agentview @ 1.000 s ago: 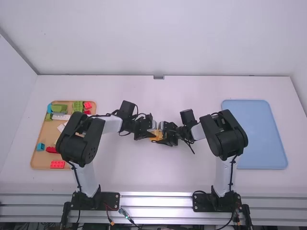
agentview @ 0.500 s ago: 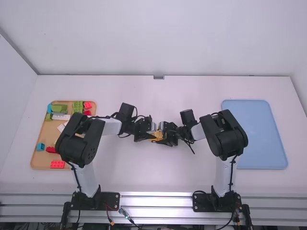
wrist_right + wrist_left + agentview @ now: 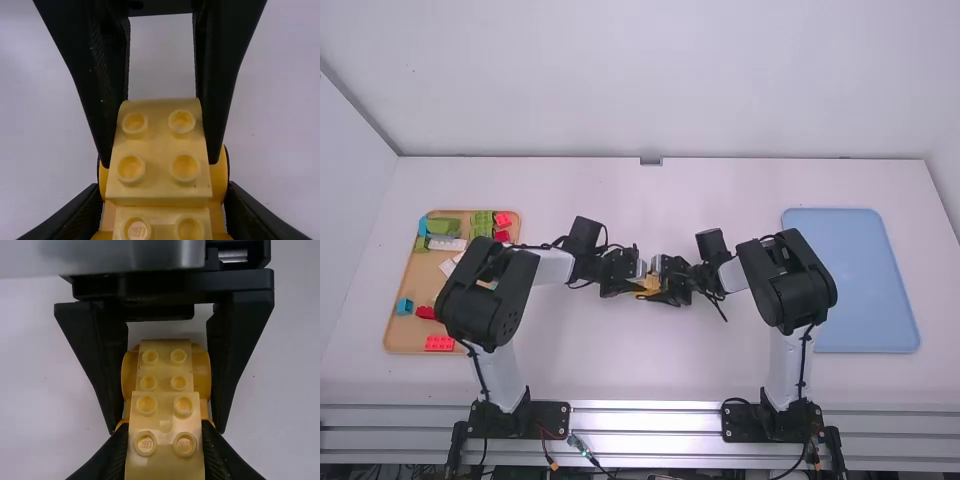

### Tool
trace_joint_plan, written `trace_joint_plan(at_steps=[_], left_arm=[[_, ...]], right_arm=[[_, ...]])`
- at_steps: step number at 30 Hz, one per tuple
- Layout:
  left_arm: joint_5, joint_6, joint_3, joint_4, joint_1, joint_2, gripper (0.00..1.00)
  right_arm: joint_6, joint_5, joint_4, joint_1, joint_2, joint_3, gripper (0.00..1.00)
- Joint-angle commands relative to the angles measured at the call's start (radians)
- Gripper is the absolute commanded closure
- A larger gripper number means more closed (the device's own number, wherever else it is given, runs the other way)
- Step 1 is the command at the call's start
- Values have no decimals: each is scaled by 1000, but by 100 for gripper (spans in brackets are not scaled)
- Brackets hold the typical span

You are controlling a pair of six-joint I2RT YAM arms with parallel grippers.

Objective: Assemble lego blocks to make yellow taxi

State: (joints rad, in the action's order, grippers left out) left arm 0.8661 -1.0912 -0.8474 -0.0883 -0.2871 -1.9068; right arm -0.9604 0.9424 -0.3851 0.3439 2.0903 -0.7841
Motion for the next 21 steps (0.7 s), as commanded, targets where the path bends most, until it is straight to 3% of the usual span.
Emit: trace_joint_plan(at_steps=[1, 9, 13, 21], left_arm=[[5, 16, 27, 6, -32, 6, 73], [3, 28, 25, -3, -29, 6, 36], [7, 29, 8, 9, -21, 6, 30], [5, 55, -35, 35, -21, 25, 30]], right_arm=[[-9, -50, 8, 4, 16, 5, 47], [-5, -50, 8, 3, 16, 5, 45], [-5, -52, 8, 5, 16, 5, 44], [-5, -53, 9, 3, 16, 5, 44]])
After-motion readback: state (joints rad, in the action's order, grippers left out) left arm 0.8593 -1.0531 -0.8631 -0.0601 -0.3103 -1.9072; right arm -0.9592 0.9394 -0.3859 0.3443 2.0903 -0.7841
